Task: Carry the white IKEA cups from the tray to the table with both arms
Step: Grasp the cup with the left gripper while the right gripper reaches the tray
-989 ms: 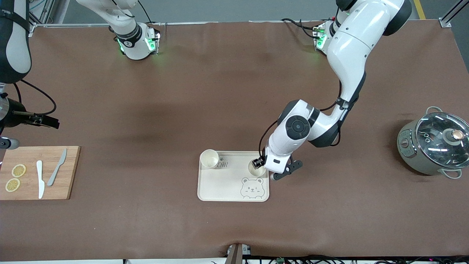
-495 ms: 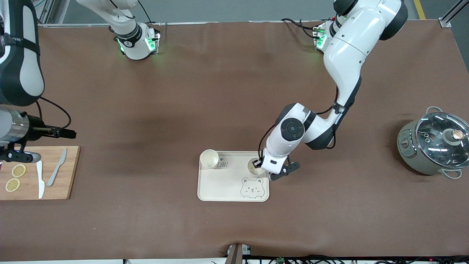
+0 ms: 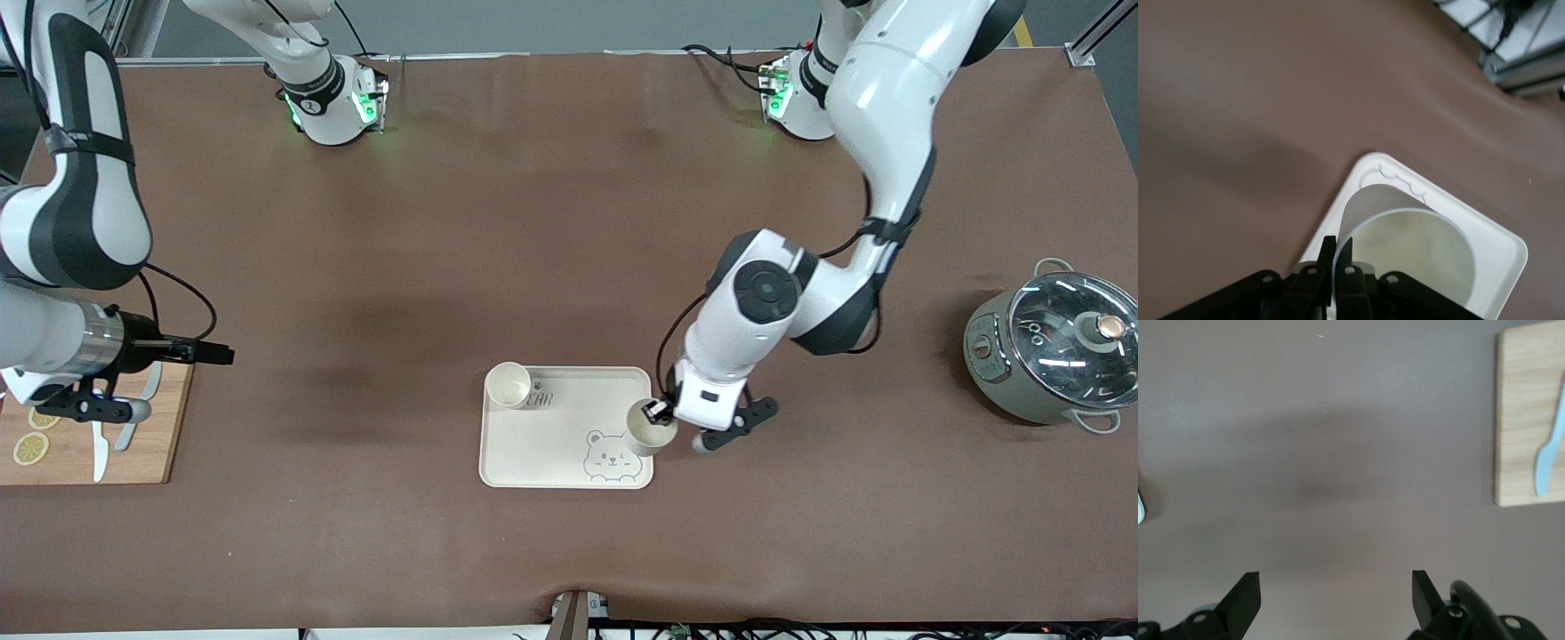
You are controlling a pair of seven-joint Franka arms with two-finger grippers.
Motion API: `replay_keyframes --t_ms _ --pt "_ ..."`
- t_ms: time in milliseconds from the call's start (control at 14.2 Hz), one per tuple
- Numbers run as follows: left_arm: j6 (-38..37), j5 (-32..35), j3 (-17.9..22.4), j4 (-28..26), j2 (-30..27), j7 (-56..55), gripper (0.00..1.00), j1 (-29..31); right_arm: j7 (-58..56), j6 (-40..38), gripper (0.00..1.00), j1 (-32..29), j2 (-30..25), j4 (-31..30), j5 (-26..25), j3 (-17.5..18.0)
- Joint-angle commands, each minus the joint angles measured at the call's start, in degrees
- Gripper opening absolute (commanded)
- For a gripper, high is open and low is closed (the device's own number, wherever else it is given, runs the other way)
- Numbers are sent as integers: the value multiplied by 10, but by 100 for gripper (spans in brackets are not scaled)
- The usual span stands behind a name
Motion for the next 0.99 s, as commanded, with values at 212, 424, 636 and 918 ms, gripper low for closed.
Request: replay_keyframes --t_ms 212,424,636,918 --pt "-163 11 -4 -56 -88 53 0 68 120 72 100 76 41 9 11 -1" --pt "-181 9 -6 -131 -133 103 0 111 137 98 100 111 82 13 17 0" --pt "-118 -10 -44 -233 -168 158 0 191 227 128 100 162 112 20 15 0" --pt "38 -8 -91 -374 -194 219 0 279 316 158 100 216 152 57 15 1"
